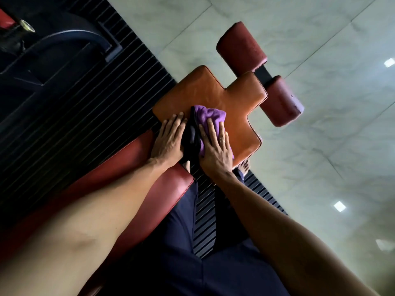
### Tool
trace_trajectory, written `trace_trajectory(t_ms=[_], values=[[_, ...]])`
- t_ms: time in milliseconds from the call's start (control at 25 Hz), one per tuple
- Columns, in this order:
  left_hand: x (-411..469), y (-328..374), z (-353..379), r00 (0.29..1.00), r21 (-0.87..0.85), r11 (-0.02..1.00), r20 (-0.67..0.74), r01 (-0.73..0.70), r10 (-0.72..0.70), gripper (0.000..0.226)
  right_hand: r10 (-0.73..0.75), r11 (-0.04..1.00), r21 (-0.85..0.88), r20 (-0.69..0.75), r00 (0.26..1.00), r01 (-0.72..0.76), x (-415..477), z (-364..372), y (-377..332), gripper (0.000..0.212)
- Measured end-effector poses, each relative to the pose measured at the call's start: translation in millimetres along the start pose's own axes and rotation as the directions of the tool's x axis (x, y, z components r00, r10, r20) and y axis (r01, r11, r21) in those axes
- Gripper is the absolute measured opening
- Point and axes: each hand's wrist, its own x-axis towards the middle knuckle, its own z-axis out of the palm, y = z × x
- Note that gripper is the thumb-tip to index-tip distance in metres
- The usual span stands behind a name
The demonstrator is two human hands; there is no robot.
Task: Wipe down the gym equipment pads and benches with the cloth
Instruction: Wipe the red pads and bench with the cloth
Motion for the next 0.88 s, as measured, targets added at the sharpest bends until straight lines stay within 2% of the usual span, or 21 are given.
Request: trace_trajectory(t_ms=[80,200,280,440,640,880], values=[[0.8,10.2,0.2,0.999,-0.002,0.999,-0.002,0.052,-0.052,0.086,-0.01,1.0,0.005,0.031,0.999,0.01,-13.7,-12.2,28.8,0.076],[4.7,27.0,4.4,0.991,-0.002,0.992,-0.032,0.129,-0.129,0.075,0.091,0.994,0.061,0.074,0.993,-0.096,-20.2,-36.9,67.9,0.083],[8.4,45.2,7.7,0.992,0.025,0.993,-0.053,0.114,-0.113,0.066,0.118,0.989,0.076,0.09,0.989,-0.125,-16.3,-52.8,88.1,0.084],[22.0,102.7,19.2,0.997,0.041,0.996,-0.013,0.082,-0.081,0.063,0.048,0.987,0.147,0.117,0.992,-0.065,-8.4,-83.1,117.5,0.073],[57.2,204.7,41.5,0.982,-0.121,0.976,-0.038,0.179,-0.185,0.061,0.043,0.983,0.166,0.185,0.982,-0.074,-16.9,-115.5,191.8,0.077],[111.6,306.6,63.1,0.969,-0.295,0.928,-0.027,0.227,-0.245,0.057,0.138,0.973,0.153,0.227,0.964,-0.176,-22.3,-155.5,279.2,0.096]])
